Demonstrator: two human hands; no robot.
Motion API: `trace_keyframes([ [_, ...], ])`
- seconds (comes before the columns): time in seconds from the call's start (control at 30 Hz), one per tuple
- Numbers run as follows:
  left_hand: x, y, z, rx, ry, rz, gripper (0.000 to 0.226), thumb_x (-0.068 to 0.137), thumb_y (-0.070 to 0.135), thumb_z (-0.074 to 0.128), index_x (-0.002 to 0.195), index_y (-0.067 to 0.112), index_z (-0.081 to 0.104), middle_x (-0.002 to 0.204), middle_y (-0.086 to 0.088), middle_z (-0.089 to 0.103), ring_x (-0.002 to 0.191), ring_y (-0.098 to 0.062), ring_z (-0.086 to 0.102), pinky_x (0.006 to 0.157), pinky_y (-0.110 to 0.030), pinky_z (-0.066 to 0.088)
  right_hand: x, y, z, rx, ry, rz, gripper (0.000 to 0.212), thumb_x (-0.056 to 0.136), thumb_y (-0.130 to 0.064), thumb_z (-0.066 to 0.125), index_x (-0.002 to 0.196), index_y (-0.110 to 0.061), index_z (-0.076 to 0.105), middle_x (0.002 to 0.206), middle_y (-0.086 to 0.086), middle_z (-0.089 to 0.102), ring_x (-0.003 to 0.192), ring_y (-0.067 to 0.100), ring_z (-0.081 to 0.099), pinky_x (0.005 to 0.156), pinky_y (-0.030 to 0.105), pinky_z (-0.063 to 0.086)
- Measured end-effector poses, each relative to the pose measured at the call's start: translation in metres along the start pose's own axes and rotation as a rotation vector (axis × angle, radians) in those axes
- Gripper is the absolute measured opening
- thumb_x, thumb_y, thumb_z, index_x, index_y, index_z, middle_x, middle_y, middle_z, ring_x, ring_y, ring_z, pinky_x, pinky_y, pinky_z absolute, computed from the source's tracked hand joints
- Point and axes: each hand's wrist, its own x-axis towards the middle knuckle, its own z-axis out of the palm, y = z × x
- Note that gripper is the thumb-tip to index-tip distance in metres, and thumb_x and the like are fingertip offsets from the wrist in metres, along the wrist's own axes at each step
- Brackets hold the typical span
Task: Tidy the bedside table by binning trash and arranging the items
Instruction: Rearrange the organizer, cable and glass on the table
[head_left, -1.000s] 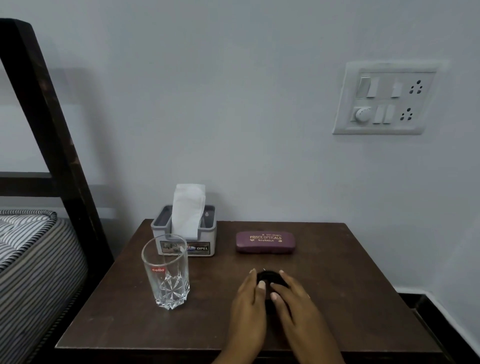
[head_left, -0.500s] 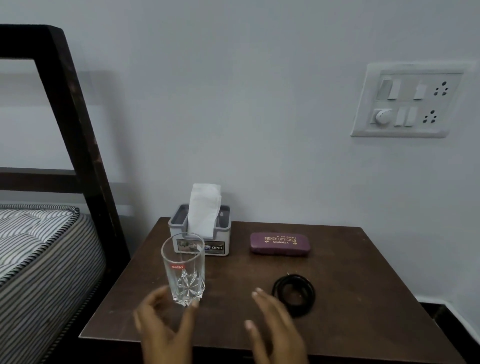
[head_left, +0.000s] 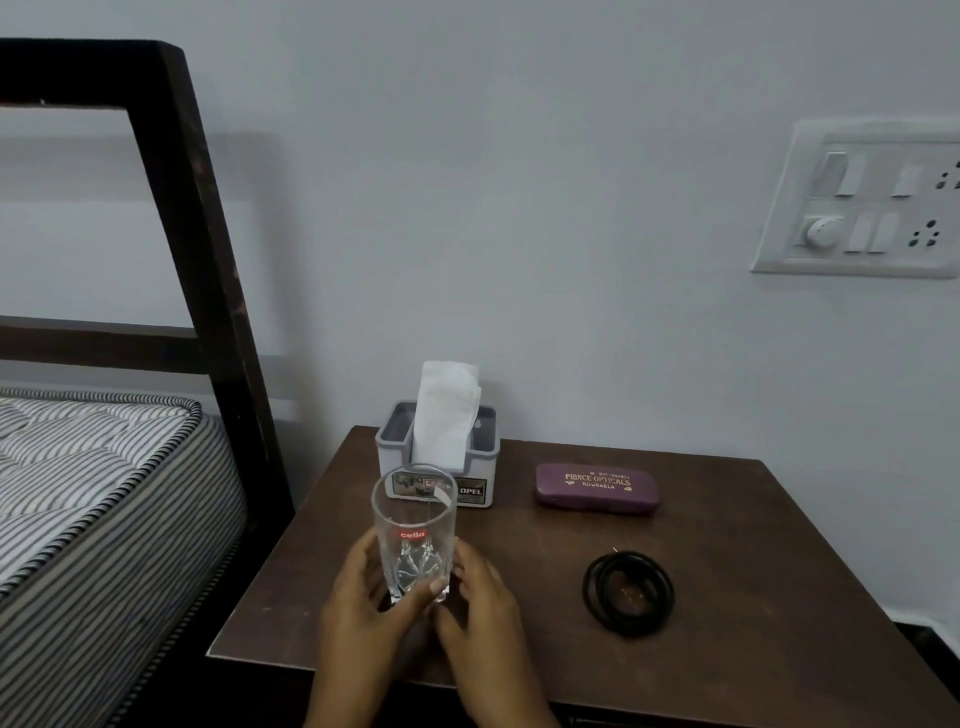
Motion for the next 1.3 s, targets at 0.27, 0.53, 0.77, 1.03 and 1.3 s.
trace_keyframes([
  [0.27, 0.031, 0.013, -0.016, -0.237, -0.006, -0.122, 0.095, 0.064, 0.085, 0.044, 0.140, 0.027, 0.039, 0.145, 0.006, 0.043, 0.132, -0.008, 0.040, 0.114, -0.036, 0.024, 0.019, 0.005, -0.028, 0.262, 0.070, 0.177, 0.061, 0.087, 0.007, 0.044, 0.139, -0.021, 0.031, 0.141, -0.003, 0.037, 0.128, 0.003, 0.034, 0.100, 0.012, 0.029],
  [0.53, 0.076, 0.014, 0.001, -0.128, -0.093, -0.191, 0.083, 0.068, 0.089, 0.028, 0.129, 0.038, 0.053, 0.135, 0.003, 0.056, 0.128, -0.018, 0.048, 0.111, -0.044, 0.032, 0.061, 0.000, -0.027, 0.095, 0.077, 0.207, 0.061, 0.092, -0.005, 0.036, 0.148, -0.019, 0.016, 0.154, 0.002, 0.024, 0.140, 0.013, 0.025, 0.116, 0.034, 0.024],
  [0.77, 0.076, 0.010, 0.003, -0.124, -0.120, -0.165, 0.077, 0.069, 0.089, 0.025, 0.115, 0.040, 0.063, 0.118, 0.003, 0.068, 0.117, -0.019, 0.058, 0.109, -0.049, 0.035, 0.066, -0.002, -0.023, 0.029, 0.064, 0.194, 0.059, 0.091, -0.002, 0.036, 0.146, -0.015, 0.022, 0.151, 0.002, 0.029, 0.136, 0.012, 0.032, 0.112, 0.023, 0.026],
  [1.03, 0.068, 0.013, 0.001, -0.122, -0.100, -0.196, 0.086, 0.063, 0.092, 0.026, 0.111, 0.034, 0.068, 0.113, 0.000, 0.071, 0.113, -0.018, 0.061, 0.108, -0.047, 0.037, 0.064, -0.004, -0.025, 0.006, 0.078, 0.205, 0.058, 0.092, -0.003, 0.036, 0.147, -0.015, 0.021, 0.152, 0.002, 0.026, 0.138, 0.014, 0.029, 0.111, 0.022, 0.023],
  [1.3, 0.066, 0.013, 0.000, -0.076, -0.079, -0.209, 0.084, 0.065, 0.092, 0.023, 0.114, 0.039, 0.065, 0.118, 0.004, 0.068, 0.116, -0.015, 0.057, 0.111, -0.046, 0.032, 0.058, -0.004, -0.024, -0.024, 0.089, 0.188, 0.058, 0.091, -0.002, 0.037, 0.147, -0.014, 0.022, 0.152, 0.003, 0.028, 0.137, 0.015, 0.031, 0.112, 0.025, 0.025],
])
